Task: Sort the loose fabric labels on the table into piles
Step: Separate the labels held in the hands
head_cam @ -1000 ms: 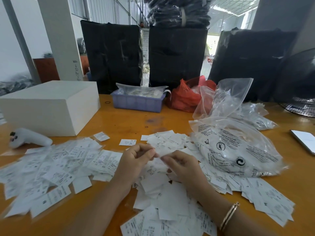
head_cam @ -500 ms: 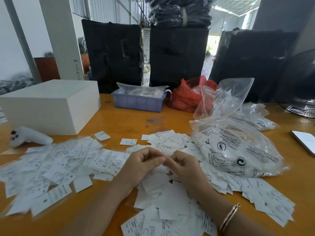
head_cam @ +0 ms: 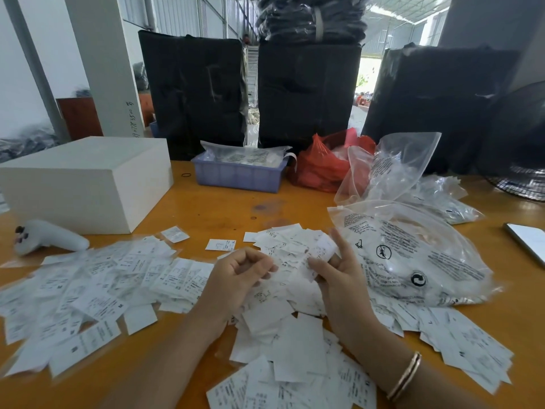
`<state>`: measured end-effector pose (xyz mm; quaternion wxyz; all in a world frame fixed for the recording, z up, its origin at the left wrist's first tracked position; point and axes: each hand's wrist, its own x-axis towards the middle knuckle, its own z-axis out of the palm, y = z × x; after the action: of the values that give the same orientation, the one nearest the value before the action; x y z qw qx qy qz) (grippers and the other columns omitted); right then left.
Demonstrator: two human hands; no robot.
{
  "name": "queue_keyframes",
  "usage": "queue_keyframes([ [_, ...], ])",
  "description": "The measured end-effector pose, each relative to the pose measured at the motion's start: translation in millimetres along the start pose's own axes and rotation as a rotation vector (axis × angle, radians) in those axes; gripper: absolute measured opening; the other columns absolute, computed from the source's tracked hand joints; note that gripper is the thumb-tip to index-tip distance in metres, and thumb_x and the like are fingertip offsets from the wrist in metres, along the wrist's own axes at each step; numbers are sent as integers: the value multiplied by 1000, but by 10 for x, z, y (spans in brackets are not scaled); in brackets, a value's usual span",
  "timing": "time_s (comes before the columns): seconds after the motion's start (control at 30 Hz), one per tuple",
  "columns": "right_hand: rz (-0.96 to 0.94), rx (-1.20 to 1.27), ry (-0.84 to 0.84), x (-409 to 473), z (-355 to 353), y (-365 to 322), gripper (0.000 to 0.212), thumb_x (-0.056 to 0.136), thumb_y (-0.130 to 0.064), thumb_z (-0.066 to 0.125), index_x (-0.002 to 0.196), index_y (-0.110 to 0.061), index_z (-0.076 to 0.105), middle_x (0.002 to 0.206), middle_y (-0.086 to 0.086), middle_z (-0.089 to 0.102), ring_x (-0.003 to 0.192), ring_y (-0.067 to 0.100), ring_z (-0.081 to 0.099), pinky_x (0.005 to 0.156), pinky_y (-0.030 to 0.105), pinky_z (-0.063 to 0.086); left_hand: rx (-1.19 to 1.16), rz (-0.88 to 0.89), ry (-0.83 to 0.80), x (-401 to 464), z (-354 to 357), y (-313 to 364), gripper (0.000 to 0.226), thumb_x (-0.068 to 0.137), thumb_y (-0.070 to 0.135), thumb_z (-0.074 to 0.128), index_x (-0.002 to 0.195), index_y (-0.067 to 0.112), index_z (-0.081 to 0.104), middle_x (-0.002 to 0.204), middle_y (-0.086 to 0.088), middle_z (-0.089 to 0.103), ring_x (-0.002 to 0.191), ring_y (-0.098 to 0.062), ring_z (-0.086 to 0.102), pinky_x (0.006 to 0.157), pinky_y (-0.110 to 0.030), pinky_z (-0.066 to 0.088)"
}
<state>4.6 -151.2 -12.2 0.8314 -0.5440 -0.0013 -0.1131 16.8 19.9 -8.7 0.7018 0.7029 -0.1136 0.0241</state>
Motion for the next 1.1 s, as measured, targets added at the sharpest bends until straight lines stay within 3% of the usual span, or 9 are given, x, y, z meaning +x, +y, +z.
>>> queue_keyframes([
  [0.07,36,103,-9,-21,39,0,56,82,7,62,125,-27,53,70,-4,64,73,12,66,73,27,55,19,0,9,10,-6,-12,28,68,41,67,85,18,68,84,5,74,75,-6,67,64,-13,52],
  [0.13,66,195,-24,-49,77,1,40,80,6,63,113,-15,60,91,8,73,85,21,70,69,27,56,43,4,27,23,-16,-37,19,72,37,69,83,21,69,83,6,73,75,-6,67,63,-13,51],
  [0.23,101,184,9,-86,110,14,20,78,-3,68,98,-3,64,93,15,72,84,26,71,66,27,56,73,23,68,47,-23,-65,2,79,26,71,78,25,70,79,5,73,72,-5,66,60,-11,49],
  [0.43,104,85,65,-95,118,35,7,83,-17,69,77,-18,66,85,11,74,81,26,72,66,26,56,122,60,157,56,-36,-80,4,79,27,72,77,26,69,74,13,70,70,1,63,59,-7,46],
  [0.57,57,-100,6,-144,156,58,14,88,-27,64,88,-14,68,86,7,75,82,20,72,64,18,55,155,84,189,61,-37,-85,5,80,29,72,76,28,68,73,17,69,71,3,62,57,-8,47],
  [0.73,40,-179,-8,-156,173,46,11,88,-24,63,86,-16,70,85,0,75,80,13,72,59,14,52,180,113,218,66,-33,-84,9,81,28,71,73,28,67,73,17,68,68,4,61,56,-7,45],
  [1.1,5,-227,-43,-148,153,64,10,91,-19,60,93,-14,69,91,0,75,85,16,72,72,30,59,135,103,226,67,-35,-76,10,81,25,71,72,27,68,72,14,69,67,1,62,56,-9,47],
])
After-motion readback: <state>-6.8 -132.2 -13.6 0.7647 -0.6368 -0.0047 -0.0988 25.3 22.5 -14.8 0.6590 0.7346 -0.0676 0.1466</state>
